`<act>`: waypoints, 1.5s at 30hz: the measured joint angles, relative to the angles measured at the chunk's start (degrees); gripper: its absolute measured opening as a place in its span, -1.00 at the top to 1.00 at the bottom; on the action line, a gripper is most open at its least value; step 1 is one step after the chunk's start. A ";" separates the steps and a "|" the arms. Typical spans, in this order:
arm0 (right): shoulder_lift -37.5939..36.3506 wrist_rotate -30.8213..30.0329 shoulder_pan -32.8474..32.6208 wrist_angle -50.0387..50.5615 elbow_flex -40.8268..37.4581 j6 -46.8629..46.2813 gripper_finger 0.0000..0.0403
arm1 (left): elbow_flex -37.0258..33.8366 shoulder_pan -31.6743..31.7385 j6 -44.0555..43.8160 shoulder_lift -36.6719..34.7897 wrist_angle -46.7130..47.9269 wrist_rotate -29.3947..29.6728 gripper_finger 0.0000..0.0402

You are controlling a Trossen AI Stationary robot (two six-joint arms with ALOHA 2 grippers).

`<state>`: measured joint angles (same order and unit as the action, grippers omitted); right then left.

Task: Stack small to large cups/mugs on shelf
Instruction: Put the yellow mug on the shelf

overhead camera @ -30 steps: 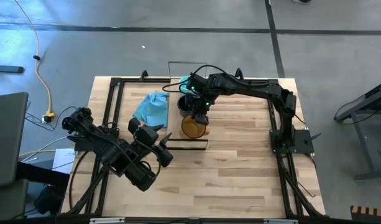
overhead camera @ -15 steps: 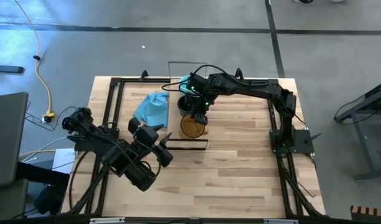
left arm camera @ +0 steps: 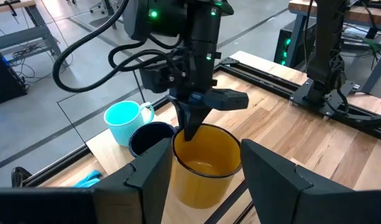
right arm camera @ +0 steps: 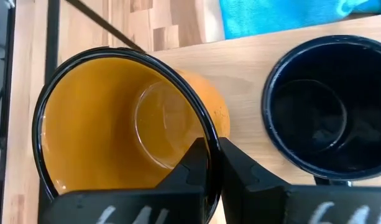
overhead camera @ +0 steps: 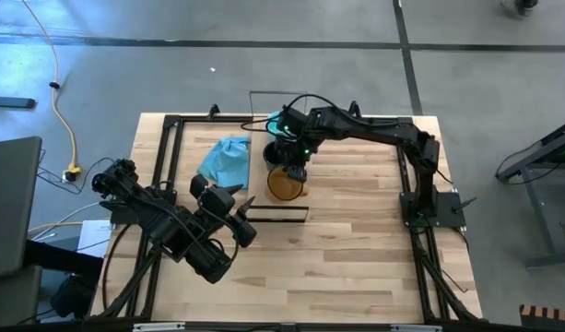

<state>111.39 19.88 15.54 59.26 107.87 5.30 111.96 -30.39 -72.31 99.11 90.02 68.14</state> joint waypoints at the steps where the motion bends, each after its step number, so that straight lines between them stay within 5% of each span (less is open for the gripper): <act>1: 0.00 0.00 0.22 -0.09 0.00 -0.05 1.00 | 0.00 0.00 0.00 0.00 0.00 0.00 0.09; 45: 4.24 2.84 -1.20 -0.14 -0.04 -0.16 1.00 | 0.00 0.00 0.02 0.03 0.00 -1.03 0.10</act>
<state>115.63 22.72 14.33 59.13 107.83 5.14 111.96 -30.39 -72.29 99.14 90.02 67.11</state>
